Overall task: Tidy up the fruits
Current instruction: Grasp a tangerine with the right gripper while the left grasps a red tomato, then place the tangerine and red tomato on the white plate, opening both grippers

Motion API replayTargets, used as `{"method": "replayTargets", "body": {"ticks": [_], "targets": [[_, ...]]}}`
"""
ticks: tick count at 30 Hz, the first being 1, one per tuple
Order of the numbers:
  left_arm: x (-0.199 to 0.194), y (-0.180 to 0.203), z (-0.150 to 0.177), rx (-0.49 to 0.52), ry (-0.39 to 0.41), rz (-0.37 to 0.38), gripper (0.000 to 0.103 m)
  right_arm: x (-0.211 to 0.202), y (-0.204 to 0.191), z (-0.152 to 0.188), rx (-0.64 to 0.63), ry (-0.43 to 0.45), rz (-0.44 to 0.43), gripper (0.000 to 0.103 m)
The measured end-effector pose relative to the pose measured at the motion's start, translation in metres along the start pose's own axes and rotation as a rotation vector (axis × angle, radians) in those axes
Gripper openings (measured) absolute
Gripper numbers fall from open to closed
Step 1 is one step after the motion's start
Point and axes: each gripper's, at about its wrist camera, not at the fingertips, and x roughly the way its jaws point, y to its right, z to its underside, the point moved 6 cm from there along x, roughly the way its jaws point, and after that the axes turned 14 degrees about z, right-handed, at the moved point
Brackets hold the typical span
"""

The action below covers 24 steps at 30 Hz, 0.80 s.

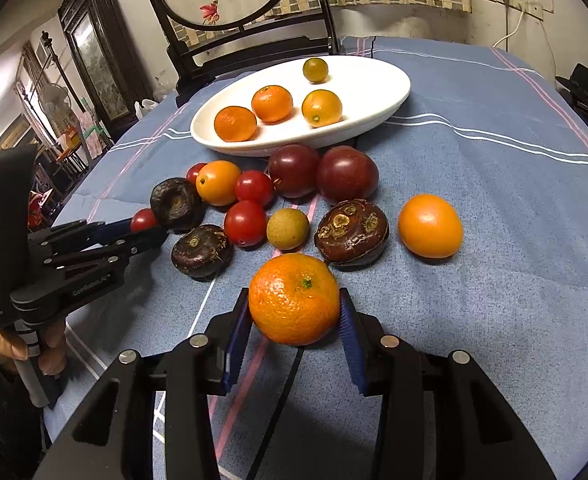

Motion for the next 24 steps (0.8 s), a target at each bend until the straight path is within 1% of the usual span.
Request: {"method": "replayTargets", "body": {"ticks": [6,9,12,14,17,21,24], "targets": [[-0.023,0.002,0.007,-0.027,0.021,0.026,0.030,-0.002,0.004,-0.001,0.019,0.014,0.002,0.043],[-0.036,0.004,0.002,-0.038,0.048,0.045,0.030,-0.010,0.005,-0.003,0.026,0.039,0.002,0.043],[-0.046,0.009,-0.007,-0.028,0.072,0.052,0.030,-0.022,0.005,-0.008,0.035,0.057,-0.023,0.043],[-0.049,0.012,-0.015,-0.014,0.081,0.058,0.030,-0.034,0.004,-0.017,0.019,0.086,-0.026,0.043],[-0.049,0.014,-0.037,0.008,0.094,0.043,0.030,-0.045,0.005,-0.036,0.005,0.124,-0.016,0.043],[-0.042,0.011,-0.070,0.005,0.111,0.017,0.030,-0.049,0.008,-0.072,-0.039,0.181,0.056,0.043],[-0.029,0.003,-0.099,-0.019,0.112,0.009,0.030,-0.039,0.008,-0.098,-0.076,0.202,0.086,0.043]]}}
